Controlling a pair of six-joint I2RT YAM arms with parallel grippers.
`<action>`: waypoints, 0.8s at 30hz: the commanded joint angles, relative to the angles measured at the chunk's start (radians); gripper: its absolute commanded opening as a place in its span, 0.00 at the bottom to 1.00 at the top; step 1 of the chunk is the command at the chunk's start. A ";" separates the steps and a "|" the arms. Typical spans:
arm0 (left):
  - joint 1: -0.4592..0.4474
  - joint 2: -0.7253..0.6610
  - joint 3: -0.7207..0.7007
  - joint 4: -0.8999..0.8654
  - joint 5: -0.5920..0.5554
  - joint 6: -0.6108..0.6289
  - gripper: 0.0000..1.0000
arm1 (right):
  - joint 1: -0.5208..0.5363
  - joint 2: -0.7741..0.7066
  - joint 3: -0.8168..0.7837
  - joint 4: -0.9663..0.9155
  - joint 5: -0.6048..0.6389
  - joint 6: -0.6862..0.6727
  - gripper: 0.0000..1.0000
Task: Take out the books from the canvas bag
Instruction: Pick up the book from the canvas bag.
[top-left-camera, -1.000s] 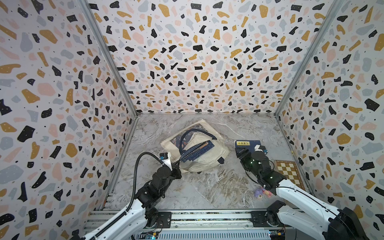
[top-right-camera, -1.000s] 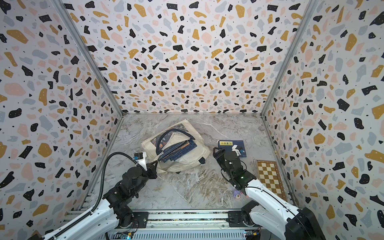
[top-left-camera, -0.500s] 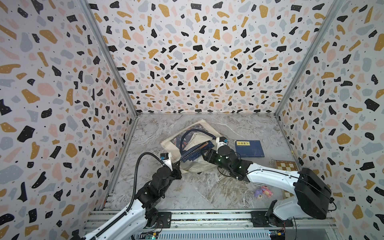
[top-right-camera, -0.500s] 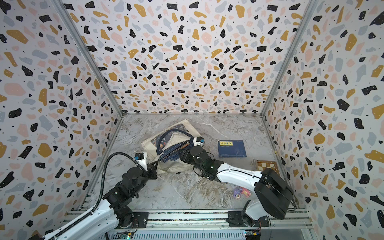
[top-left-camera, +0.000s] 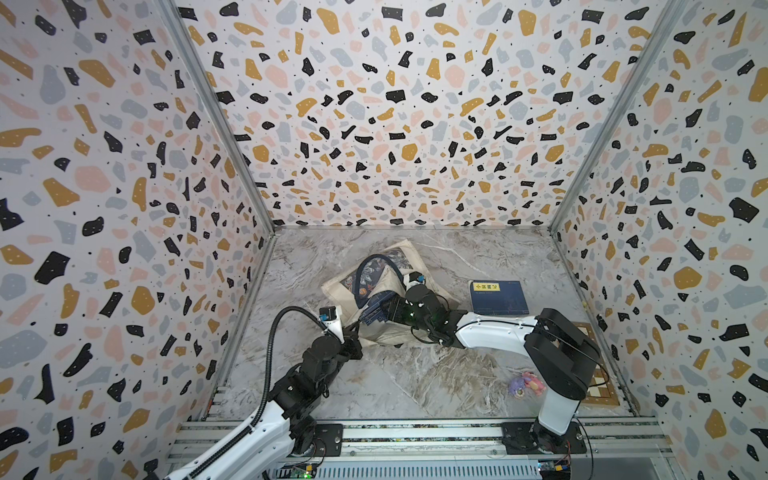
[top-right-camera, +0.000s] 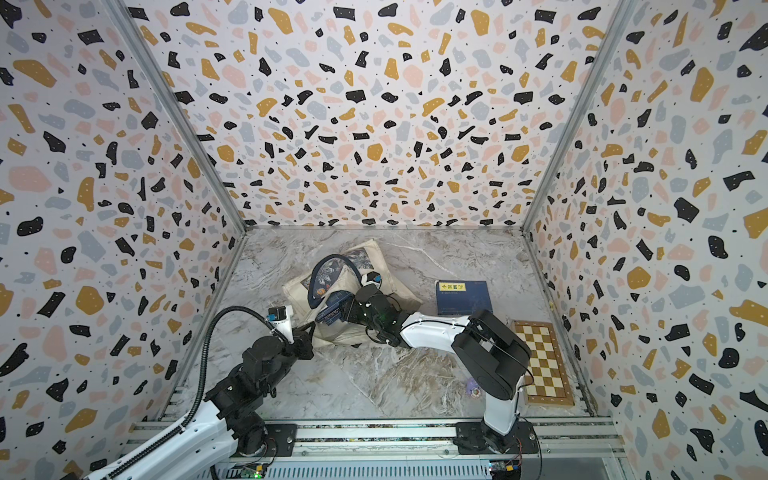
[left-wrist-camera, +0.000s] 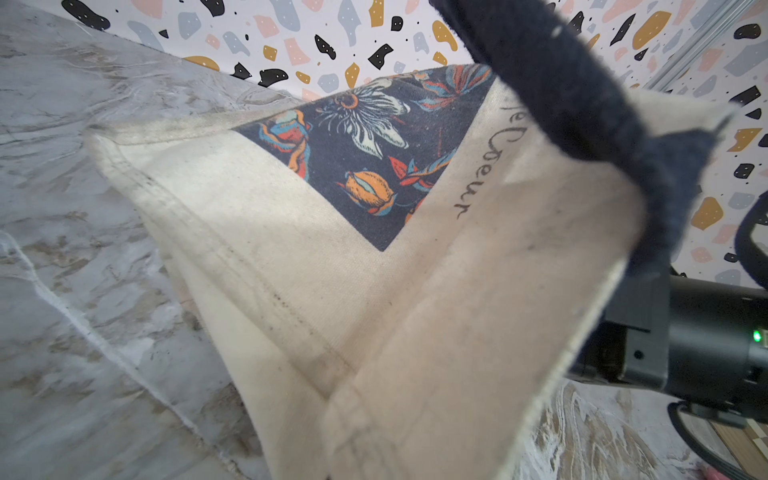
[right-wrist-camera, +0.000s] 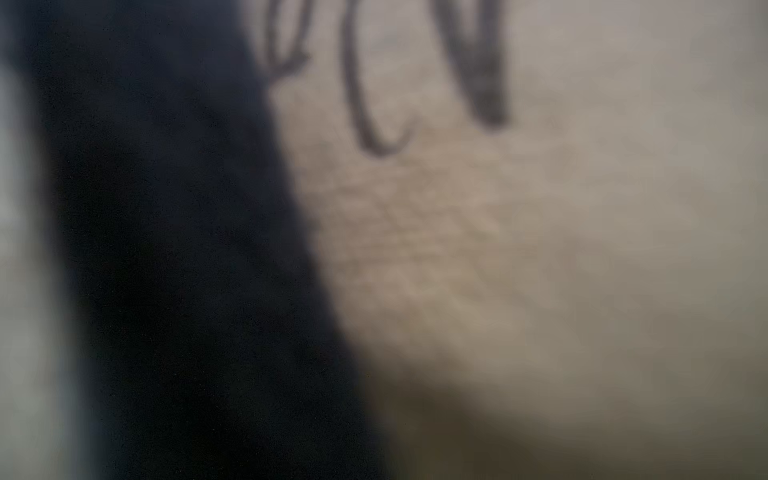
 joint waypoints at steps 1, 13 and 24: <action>0.002 -0.011 -0.002 0.059 0.018 0.013 0.00 | 0.024 -0.023 0.046 -0.004 0.035 -0.029 0.50; 0.000 -0.018 0.000 0.049 0.018 0.014 0.00 | 0.140 -0.292 -0.133 -0.083 0.406 0.116 0.57; 0.000 -0.029 0.002 0.038 0.024 0.017 0.00 | 0.190 -0.200 -0.107 -0.033 0.322 0.139 0.56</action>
